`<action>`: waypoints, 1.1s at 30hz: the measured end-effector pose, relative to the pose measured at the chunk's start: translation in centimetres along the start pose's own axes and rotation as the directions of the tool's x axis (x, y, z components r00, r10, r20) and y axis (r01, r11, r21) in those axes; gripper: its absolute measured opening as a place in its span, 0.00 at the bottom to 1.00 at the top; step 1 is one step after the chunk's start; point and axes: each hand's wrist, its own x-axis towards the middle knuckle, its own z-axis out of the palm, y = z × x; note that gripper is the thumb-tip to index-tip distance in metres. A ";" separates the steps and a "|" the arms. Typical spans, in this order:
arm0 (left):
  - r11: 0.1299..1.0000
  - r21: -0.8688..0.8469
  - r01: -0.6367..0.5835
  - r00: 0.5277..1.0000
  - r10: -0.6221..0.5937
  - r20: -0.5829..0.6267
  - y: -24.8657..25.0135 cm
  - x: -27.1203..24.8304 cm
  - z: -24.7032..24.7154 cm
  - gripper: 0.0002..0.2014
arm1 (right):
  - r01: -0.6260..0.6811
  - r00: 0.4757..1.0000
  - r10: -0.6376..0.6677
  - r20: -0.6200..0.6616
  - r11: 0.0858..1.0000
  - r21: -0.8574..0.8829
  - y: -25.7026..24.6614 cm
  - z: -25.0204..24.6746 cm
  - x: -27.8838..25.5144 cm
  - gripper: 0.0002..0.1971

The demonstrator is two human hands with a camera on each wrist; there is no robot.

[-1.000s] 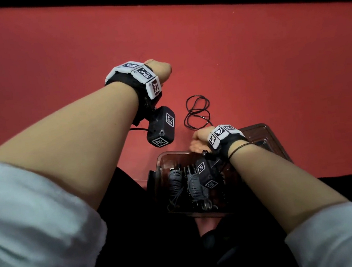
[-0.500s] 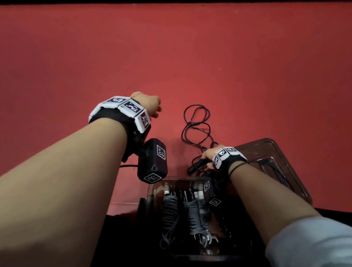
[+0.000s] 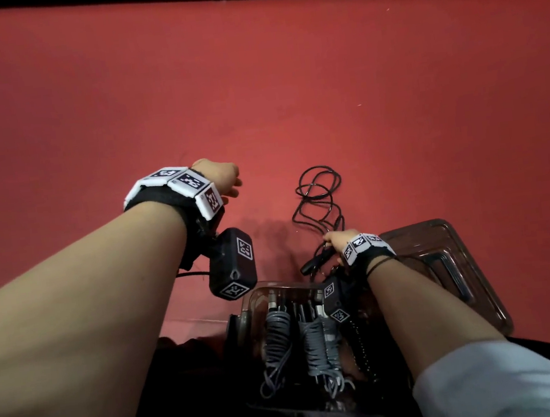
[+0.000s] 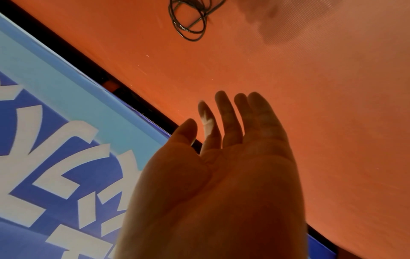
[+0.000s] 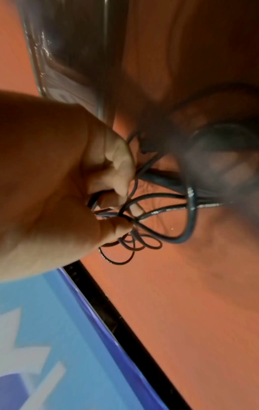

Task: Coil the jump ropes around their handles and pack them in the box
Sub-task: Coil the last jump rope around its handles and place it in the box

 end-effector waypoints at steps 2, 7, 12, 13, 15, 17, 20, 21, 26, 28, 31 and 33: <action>0.998 -0.006 -0.069 0.998 0.069 -0.011 -0.1 0.1 -0.1 0.09 | 0.021 0.995 -0.023 -0.098 1.000 -0.016 -0.7 -1.1 -0.2 0.12; 0.987 0.050 -0.154 0.988 0.155 -0.010 -0.3 -0.9 -1.2 0.11 | 0.149 0.963 -0.147 -0.228 0.989 -0.008 -4.6 -4.7 -5.1 0.12; 0.972 0.134 -0.192 0.981 0.187 0.045 -0.5 -3.3 -2.9 0.08 | 0.387 0.849 -0.431 -0.306 0.901 -0.195 -10.0 -7.5 -13.8 0.12; 0.965 0.151 -0.217 0.976 0.211 0.052 -0.3 -3.8 -3.1 0.06 | 0.435 0.813 -0.491 -0.312 0.870 -0.233 -10.9 -7.9 -15.7 0.11; 0.941 0.175 -0.289 0.957 0.278 0.081 0.3 -5.2 -3.4 0.05 | 0.524 0.749 -0.582 -0.316 0.813 -0.254 -12.7 -8.4 -19.6 0.11; 0.911 0.192 -0.366 0.929 0.345 0.136 1.0 -6.0 -3.2 0.03 | 0.615 0.697 -0.644 -0.314 0.763 -0.200 -14.1 -8.5 -22.9 0.12; 0.837 0.266 -0.479 0.869 0.407 0.282 1.7 -7.6 -1.9 0.14 | 0.751 0.603 -0.727 -0.329 0.656 -0.073 -15.4 -8.1 -27.7 0.14; 0.799 0.311 -0.515 0.844 0.409 0.348 1.9 -8.2 -1.4 0.20 | 0.788 0.574 -0.743 -0.345 0.615 -0.016 -15.9 -8.0 -29.2 0.15; 0.680 0.351 -0.644 0.739 0.432 0.517 1.7 -9.5 1.6 0.19 | 0.832 0.539 -0.739 -0.403 0.391 0.393 -17.5 -8.2 -34.4 0.13; 0.668 0.308 -0.677 0.720 0.517 0.463 1.8 -10.0 2.0 0.06 | 0.825 0.528 -0.730 -0.434 0.320 0.466 -17.7 -8.8 -35.7 0.13; 0.738 0.208 -0.641 0.746 0.537 0.394 1.8 -10.1 2.2 0.16 | 0.836 0.510 -0.717 -0.475 0.284 0.469 -17.4 -9.7 -36.2 0.13; 0.765 0.187 -0.617 0.771 0.539 0.339 1.6 -9.9 1.8 0.16 | 0.847 0.506 -0.710 -0.489 0.304 0.436 -16.9 -10.2 -35.8 0.13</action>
